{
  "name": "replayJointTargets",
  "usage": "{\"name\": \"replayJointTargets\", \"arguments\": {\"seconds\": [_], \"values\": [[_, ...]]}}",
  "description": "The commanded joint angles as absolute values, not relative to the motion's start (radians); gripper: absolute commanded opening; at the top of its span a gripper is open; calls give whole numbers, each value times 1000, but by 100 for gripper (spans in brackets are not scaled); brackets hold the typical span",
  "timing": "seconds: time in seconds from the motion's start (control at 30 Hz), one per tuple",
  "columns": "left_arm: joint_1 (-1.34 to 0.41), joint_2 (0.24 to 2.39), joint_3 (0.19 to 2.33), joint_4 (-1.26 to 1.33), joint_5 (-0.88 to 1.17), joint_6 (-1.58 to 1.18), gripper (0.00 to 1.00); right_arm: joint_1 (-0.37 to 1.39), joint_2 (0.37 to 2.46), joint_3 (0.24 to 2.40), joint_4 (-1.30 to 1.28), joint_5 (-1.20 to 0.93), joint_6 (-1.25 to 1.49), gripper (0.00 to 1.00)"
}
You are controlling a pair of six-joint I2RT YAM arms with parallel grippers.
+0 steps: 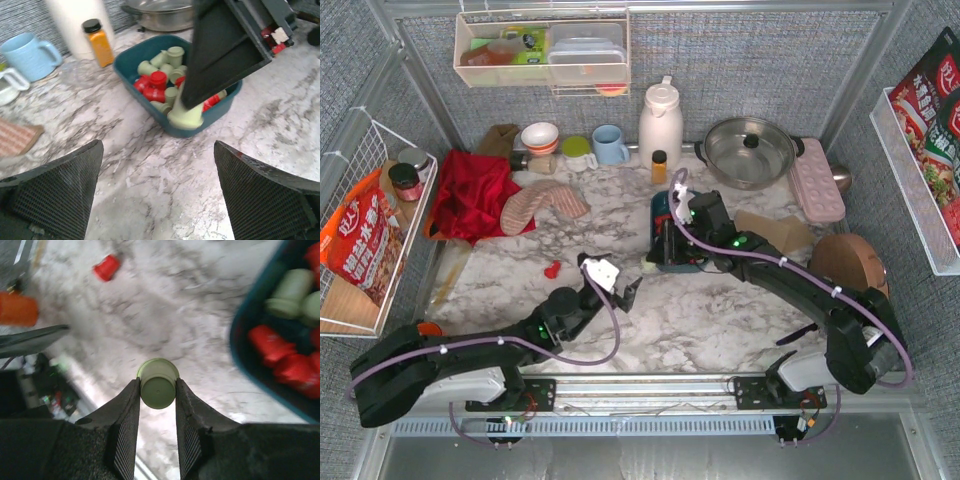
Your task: Mix the coffee capsules in the storage basket
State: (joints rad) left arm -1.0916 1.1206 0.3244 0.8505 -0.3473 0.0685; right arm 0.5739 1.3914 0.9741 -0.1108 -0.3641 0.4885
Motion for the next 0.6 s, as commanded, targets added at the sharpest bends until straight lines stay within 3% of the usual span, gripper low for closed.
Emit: {"name": "replayJointTargets", "arguments": {"seconds": [0.0,0.13,0.37,0.57], "values": [[-1091,1050,296,821,-540,-12,99,528,1404,988,-141,-144,406,21],[-1088,950,288,626,-767,-151,99,463,1506,1051,-57,59,331,21],[-1040,890,323,306,-910,-388,99,400,1755,1250,18,77,344,24],[-940,839,328,143,-821,-505,99,382,1916,1407,-39,34,351,48]]}}
